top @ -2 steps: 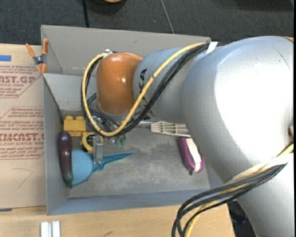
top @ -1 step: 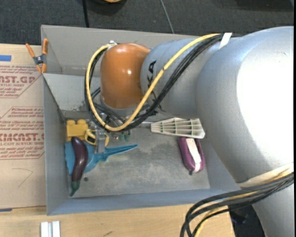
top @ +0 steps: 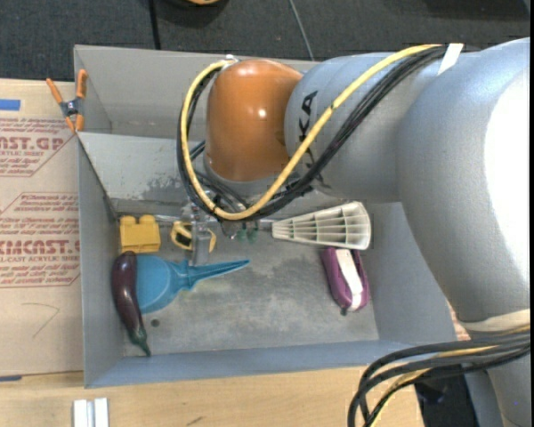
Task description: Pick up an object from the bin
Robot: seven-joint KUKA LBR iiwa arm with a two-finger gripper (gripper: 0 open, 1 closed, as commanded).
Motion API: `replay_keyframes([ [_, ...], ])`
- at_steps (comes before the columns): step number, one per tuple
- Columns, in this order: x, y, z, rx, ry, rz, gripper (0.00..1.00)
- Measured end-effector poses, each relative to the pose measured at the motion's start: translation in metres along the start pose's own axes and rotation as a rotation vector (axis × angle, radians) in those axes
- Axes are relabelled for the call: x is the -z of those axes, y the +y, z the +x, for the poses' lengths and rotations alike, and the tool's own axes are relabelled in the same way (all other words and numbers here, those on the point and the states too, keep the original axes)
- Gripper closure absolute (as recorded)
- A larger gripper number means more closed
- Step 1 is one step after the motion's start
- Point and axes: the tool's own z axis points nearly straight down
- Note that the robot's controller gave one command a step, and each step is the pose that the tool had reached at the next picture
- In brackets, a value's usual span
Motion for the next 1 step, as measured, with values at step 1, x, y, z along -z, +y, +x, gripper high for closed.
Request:
replay_keyframes([
  [1,0.0059,-0.0075,0.0021,-0.005,0.004,0.002,1.00],
])
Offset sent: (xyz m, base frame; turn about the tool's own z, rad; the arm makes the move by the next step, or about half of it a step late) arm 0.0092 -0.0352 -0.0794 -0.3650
